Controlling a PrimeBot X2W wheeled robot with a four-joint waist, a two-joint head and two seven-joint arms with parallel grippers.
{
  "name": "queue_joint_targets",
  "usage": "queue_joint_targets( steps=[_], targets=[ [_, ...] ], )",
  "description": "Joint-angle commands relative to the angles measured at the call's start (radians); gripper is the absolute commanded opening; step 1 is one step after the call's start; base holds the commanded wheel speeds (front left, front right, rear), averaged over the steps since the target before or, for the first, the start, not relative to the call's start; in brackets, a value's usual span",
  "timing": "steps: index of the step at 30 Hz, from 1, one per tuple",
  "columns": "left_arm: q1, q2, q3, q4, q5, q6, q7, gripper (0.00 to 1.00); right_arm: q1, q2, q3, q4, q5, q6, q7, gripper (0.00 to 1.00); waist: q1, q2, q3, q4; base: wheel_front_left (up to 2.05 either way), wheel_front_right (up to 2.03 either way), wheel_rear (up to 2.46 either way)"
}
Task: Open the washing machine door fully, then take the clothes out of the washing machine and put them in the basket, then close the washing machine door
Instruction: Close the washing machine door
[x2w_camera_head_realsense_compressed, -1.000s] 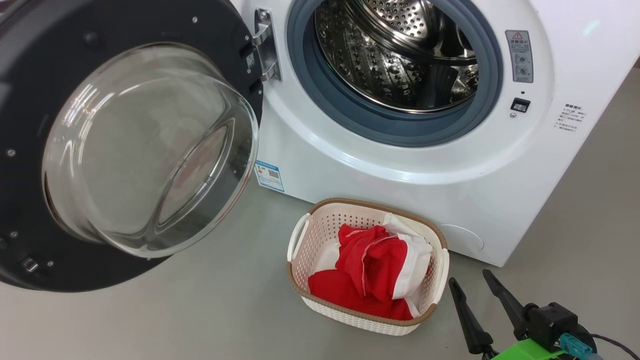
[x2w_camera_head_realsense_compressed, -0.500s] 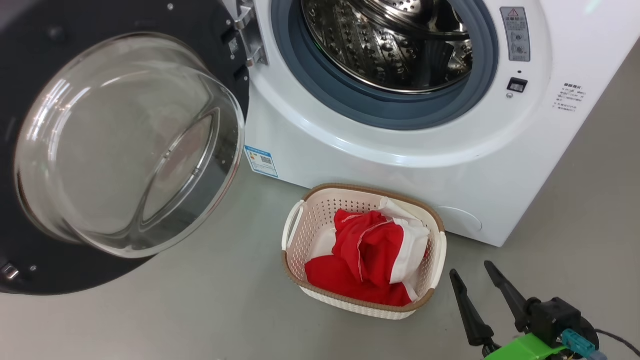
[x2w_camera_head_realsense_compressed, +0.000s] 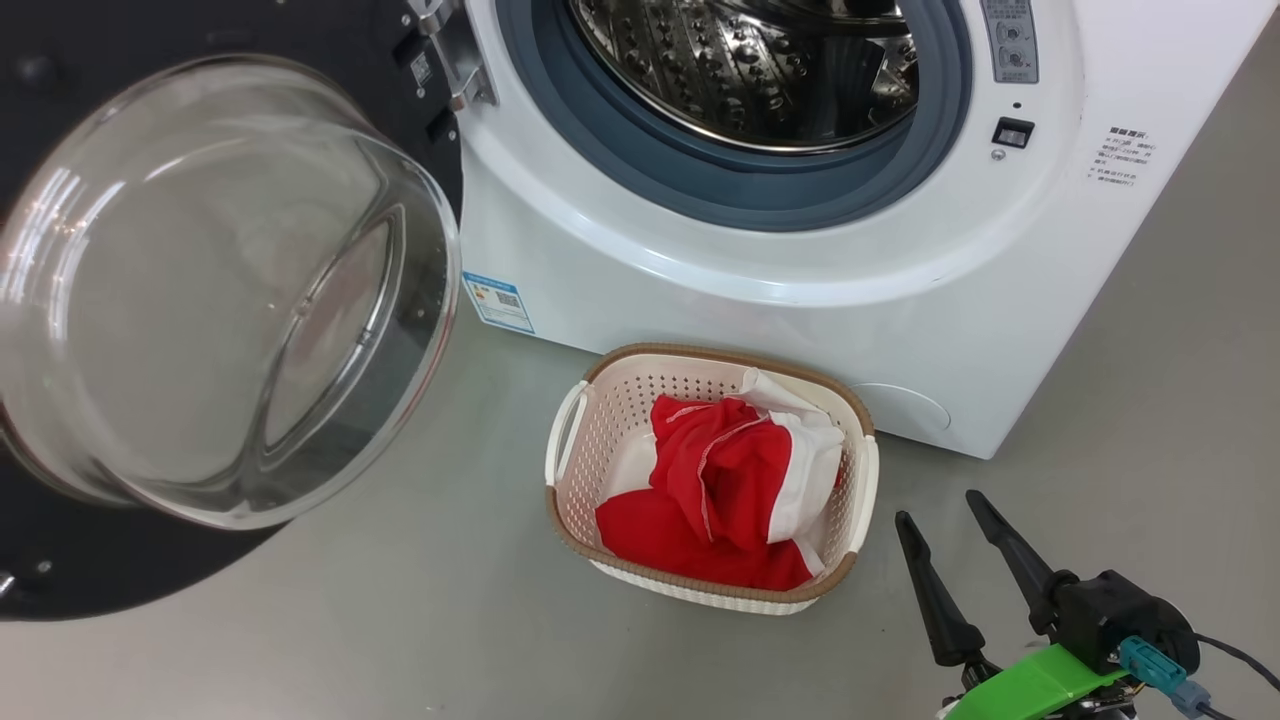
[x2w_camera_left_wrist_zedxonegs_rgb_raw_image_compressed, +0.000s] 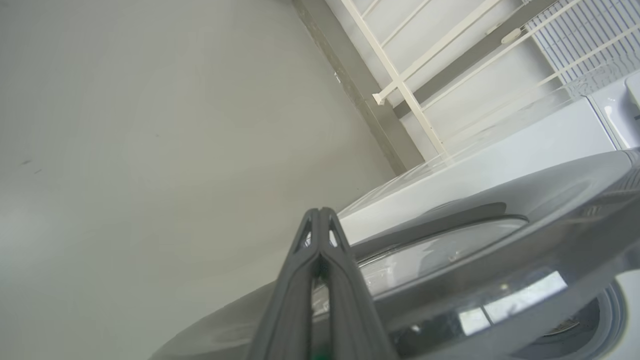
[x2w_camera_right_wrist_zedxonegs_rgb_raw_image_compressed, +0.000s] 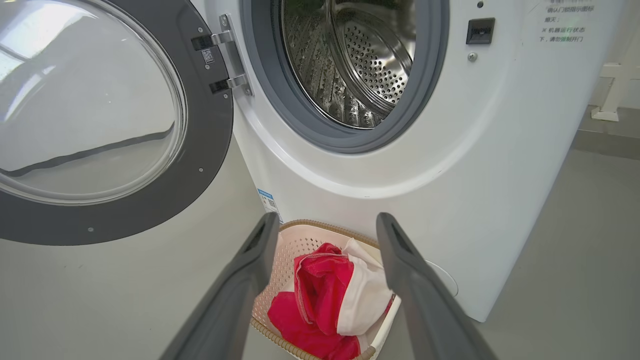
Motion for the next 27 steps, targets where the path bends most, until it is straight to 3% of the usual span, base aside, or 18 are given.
queue_joint_targets(
  steps=[1, 12, 27],
  targets=[
    [0.027, 0.061, -0.001, -0.05, -0.018, -0.007, 0.035, 0.0, -0.034, -0.006, 0.022, -0.026, -0.001, 0.007, -0.006, 1.0, -0.0001, 0.0, -0.005, 0.001, 0.0, 0.0, 0.0],
    [0.139, 0.06, -0.067, -0.255, -0.111, -0.007, 0.124, 0.0, -0.014, -0.004, 0.019, -0.023, 0.006, 0.007, -0.006, 1.0, -0.0001, 0.0, -0.048, 0.014, 0.0, 0.0, 0.0],
    [0.334, 0.049, -0.166, -0.702, -0.24, -0.007, 0.173, 0.0, 0.012, -0.007, 0.017, -0.03, 0.016, 0.007, -0.006, 1.0, -0.0001, 0.0, -0.086, -0.005, 0.0, 0.0, 0.0]
  ],
)
